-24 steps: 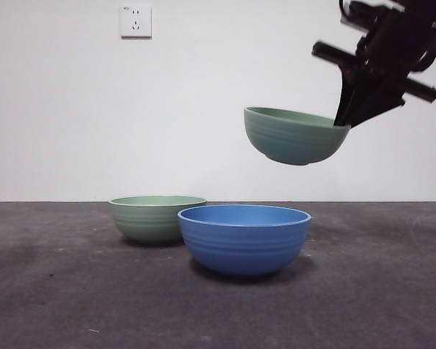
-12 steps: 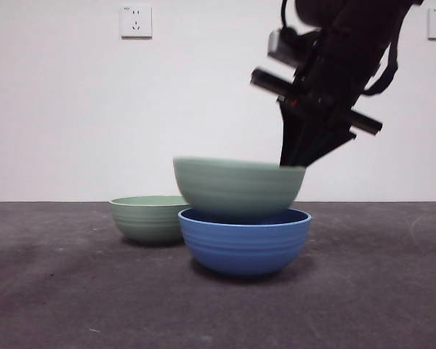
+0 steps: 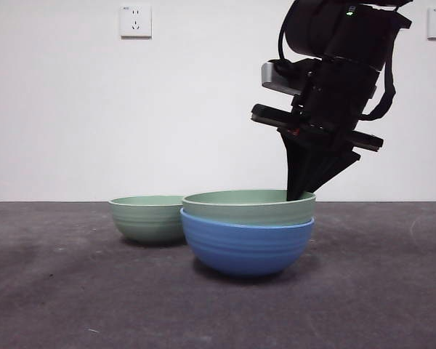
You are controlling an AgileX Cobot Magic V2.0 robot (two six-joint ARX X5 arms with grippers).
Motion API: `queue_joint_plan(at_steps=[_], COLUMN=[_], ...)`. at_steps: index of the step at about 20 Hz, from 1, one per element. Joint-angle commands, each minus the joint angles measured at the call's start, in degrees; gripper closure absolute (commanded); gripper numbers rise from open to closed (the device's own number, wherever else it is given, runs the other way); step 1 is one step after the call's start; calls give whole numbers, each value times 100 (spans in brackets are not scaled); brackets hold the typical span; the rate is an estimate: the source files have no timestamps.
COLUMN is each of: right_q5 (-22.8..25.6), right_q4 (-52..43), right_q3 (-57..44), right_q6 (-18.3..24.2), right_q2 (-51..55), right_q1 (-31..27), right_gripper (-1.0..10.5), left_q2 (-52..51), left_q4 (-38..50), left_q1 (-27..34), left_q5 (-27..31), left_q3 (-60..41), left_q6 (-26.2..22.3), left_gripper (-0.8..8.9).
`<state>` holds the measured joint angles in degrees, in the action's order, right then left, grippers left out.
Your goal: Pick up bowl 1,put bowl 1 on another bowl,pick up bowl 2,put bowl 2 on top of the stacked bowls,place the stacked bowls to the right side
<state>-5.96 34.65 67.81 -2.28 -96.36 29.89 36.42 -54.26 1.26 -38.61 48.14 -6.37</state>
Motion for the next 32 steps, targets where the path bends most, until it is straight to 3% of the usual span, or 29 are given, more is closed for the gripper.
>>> queue_joint_plan(at_steps=[1,2,5,13,21,26,32], right_q5=[-9,-7,-9,13,37,33,35], right_q4=[-28,-22,-28,-155,400,1047,1650], right_q3=[7,7,7,20,20,20,20], right_q6=[31,28,26,31,28,26,22], right_q2=[-50,-52,-50,994,3058,3775,4197], right_q1=[44,57,57,55,50,50,50], right_gripper=[944,928,697,693,694,694,694], left_q2=[26,48,118,927,2894,4586,6332], left_q4=[63,63,68,857,3198,3097,2643], left_q1=[-17,-17,-17,-192,-994,-1471,-1628], left_q5=[-22,-22,-20,435,1342,2413,2817], left_q3=[2,2,2,2,168,1484,2894], left_q6=[35,35,35,232,1460,1521,1519], left_gripper=[212,212,212,212,212,217,220])
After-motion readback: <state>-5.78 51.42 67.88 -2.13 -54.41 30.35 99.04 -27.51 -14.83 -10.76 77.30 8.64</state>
